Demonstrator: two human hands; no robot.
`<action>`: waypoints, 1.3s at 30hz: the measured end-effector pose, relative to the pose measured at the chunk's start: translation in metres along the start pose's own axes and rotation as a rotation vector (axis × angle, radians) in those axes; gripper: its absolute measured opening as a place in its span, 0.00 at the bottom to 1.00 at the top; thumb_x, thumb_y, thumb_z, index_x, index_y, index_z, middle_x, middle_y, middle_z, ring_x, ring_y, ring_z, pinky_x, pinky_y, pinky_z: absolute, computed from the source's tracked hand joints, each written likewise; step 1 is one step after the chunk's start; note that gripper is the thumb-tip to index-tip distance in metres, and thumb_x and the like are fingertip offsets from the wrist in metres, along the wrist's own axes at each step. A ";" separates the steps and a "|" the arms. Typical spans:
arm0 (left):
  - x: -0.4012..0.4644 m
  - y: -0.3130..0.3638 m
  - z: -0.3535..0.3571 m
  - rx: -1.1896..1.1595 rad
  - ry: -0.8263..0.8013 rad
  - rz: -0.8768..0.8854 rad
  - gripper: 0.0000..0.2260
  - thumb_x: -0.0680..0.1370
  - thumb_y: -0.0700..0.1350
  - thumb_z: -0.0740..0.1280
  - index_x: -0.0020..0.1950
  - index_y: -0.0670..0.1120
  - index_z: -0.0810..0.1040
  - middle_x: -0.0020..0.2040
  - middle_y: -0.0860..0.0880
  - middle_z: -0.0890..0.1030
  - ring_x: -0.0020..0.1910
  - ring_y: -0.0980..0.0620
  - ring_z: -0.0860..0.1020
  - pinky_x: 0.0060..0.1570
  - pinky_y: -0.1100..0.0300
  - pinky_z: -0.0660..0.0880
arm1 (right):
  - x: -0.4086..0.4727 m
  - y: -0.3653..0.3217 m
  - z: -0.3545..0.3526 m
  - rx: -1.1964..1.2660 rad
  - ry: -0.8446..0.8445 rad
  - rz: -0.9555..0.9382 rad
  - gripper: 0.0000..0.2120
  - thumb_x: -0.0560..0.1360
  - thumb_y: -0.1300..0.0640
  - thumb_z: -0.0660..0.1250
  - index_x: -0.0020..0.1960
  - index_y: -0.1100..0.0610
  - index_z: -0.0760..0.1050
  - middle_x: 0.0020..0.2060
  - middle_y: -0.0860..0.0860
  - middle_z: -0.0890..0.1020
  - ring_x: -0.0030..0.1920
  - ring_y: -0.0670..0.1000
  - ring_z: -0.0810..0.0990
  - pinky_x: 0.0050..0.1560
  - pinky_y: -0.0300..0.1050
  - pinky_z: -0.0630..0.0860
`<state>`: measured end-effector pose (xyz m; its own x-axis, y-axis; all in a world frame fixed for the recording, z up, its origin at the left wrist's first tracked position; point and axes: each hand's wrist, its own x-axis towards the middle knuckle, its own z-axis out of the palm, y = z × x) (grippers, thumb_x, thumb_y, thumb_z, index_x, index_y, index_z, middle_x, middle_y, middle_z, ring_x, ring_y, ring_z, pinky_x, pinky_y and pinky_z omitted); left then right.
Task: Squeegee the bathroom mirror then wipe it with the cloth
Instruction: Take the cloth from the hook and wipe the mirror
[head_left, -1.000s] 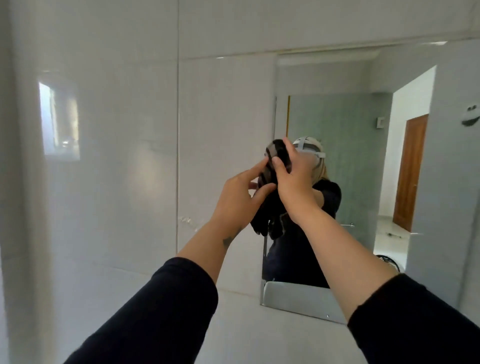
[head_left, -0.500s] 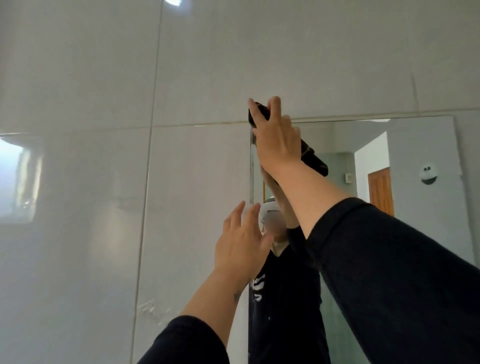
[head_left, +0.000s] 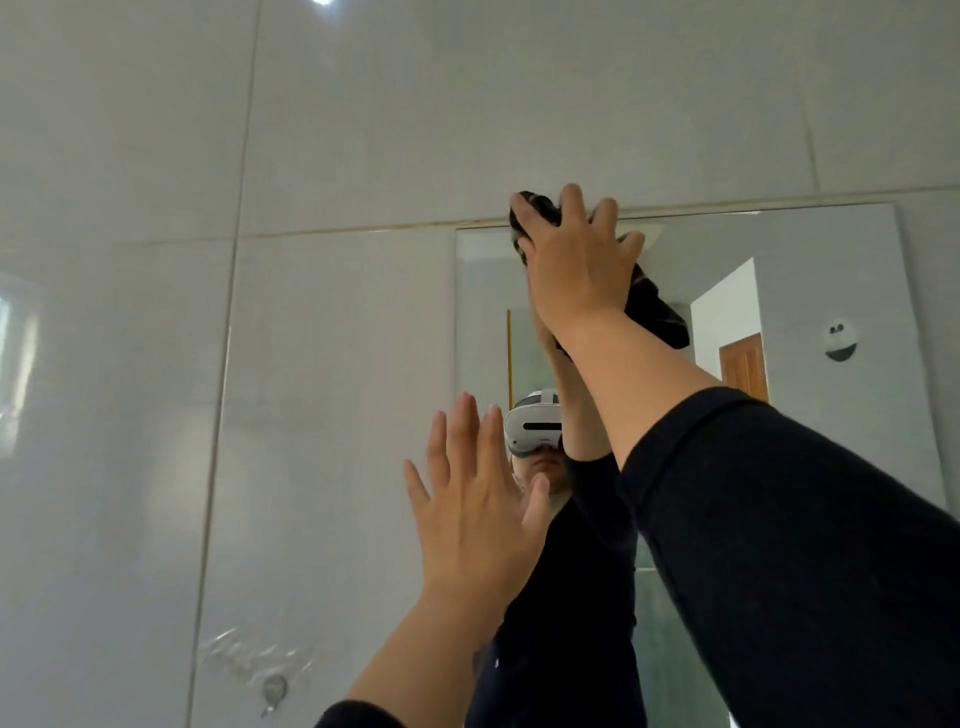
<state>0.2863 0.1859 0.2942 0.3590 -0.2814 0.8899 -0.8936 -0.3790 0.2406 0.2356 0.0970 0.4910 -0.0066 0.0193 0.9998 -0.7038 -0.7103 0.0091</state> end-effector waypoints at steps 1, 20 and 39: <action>0.000 0.006 0.000 -0.001 0.018 0.022 0.33 0.78 0.62 0.56 0.77 0.53 0.48 0.79 0.52 0.42 0.77 0.49 0.40 0.74 0.40 0.47 | 0.000 0.014 -0.003 -0.001 -0.005 0.023 0.22 0.79 0.52 0.60 0.71 0.41 0.61 0.63 0.55 0.69 0.58 0.61 0.68 0.50 0.59 0.69; -0.002 0.074 0.049 0.072 0.016 0.157 0.36 0.74 0.66 0.57 0.76 0.53 0.49 0.79 0.51 0.49 0.77 0.48 0.46 0.72 0.41 0.52 | -0.020 0.226 -0.039 0.004 -0.061 0.487 0.20 0.81 0.46 0.52 0.73 0.40 0.58 0.64 0.56 0.69 0.58 0.60 0.68 0.51 0.58 0.69; -0.005 0.039 0.003 -0.005 0.116 0.065 0.23 0.75 0.50 0.65 0.66 0.54 0.57 0.73 0.49 0.65 0.74 0.45 0.58 0.70 0.38 0.59 | -0.063 0.067 -0.020 0.060 -0.060 0.232 0.23 0.81 0.50 0.57 0.74 0.44 0.57 0.63 0.54 0.70 0.58 0.59 0.69 0.47 0.55 0.68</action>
<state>0.2503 0.1702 0.2977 0.2666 -0.2013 0.9425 -0.9155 -0.3587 0.1824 0.1748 0.0622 0.4282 -0.1200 -0.1898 0.9745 -0.6450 -0.7313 -0.2219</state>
